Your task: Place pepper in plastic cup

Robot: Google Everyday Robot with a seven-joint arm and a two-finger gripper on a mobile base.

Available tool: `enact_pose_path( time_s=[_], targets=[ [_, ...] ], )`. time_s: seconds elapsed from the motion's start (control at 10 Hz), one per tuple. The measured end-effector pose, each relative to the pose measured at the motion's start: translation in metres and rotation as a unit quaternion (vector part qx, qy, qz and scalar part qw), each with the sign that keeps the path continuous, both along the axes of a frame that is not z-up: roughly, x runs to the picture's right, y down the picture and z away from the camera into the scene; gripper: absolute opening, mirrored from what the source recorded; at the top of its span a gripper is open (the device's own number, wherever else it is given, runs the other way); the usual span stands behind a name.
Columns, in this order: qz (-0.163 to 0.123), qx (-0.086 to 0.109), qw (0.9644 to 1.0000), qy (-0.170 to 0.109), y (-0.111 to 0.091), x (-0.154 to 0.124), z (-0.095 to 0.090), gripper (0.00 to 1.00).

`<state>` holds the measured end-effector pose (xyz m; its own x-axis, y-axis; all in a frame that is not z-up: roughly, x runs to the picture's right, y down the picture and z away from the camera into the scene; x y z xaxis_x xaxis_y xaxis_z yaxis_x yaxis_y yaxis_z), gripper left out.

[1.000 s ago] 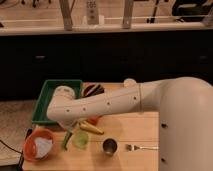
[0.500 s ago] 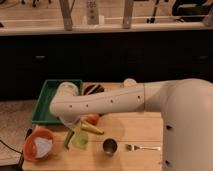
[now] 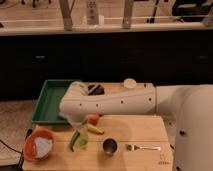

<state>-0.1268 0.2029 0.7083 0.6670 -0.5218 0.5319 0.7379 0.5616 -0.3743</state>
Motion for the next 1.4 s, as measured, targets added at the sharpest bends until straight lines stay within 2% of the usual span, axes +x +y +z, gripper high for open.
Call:
enact_pose_path(
  time_s=[0.4,0.5,0.6,1.4],
  targets=[
    [0.003,-0.009,1.0,0.001,0.0042,0.0042,0.0014,0.69],
    [0.003,-0.011,0.9999,0.0,0.0049,0.0045,0.0024,0.77],
    [0.003,-0.012,0.9999,-0.002,0.0061,0.0043,0.0035,0.8],
    [-0.011,-0.016,0.9997,-0.015,0.0064,-0.0011,0.0055,0.8]
  ],
)
